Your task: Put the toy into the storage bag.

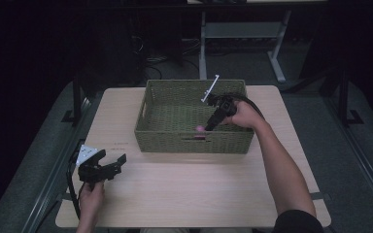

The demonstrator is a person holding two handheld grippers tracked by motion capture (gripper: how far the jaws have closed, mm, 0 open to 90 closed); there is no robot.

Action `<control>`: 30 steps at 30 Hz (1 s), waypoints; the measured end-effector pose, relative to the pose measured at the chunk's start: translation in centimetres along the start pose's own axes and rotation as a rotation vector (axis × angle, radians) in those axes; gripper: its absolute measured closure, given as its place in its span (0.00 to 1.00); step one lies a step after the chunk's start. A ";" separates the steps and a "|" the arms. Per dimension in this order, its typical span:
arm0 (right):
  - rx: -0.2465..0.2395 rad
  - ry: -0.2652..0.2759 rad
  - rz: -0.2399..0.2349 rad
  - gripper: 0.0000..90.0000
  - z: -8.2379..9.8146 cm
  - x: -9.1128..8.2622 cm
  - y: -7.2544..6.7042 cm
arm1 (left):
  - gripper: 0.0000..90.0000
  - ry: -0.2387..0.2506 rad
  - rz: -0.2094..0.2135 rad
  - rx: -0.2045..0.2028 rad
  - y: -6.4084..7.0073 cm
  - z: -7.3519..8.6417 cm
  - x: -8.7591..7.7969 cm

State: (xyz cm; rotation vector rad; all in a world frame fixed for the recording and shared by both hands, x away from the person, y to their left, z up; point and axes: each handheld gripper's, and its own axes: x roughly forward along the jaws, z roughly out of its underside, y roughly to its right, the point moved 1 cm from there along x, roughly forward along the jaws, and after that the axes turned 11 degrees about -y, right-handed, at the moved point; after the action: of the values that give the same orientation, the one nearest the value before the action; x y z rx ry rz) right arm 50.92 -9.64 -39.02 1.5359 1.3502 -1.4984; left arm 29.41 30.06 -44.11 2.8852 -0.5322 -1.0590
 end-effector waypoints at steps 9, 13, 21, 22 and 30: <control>0.002 0.025 0.025 0.55 0.2 -1.2 -0.7 | 0.14 -0.002 0.001 0.007 0.1 0.0 0.0; 0.003 0.041 0.034 0.53 0.4 -1.8 -1.0 | 0.14 -0.001 0.003 0.004 0.0 0.0 0.0; 0.004 0.077 0.058 0.49 1.1 -3.3 -1.8 | 0.14 -0.002 0.005 0.005 0.2 0.0 0.0; 0.007 0.077 0.056 0.49 1.1 -3.5 -2.0 | 0.14 -0.002 0.005 0.005 0.2 0.0 0.0; 0.005 0.095 0.074 0.45 1.8 -4.5 -2.8 | 0.14 -0.007 0.007 0.009 0.2 0.1 0.1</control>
State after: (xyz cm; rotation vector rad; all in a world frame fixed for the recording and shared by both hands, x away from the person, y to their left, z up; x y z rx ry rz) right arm 48.37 -11.52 -34.43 1.6603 1.3288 -1.4006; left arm 29.39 29.83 -44.19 2.8863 -0.5488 -1.0688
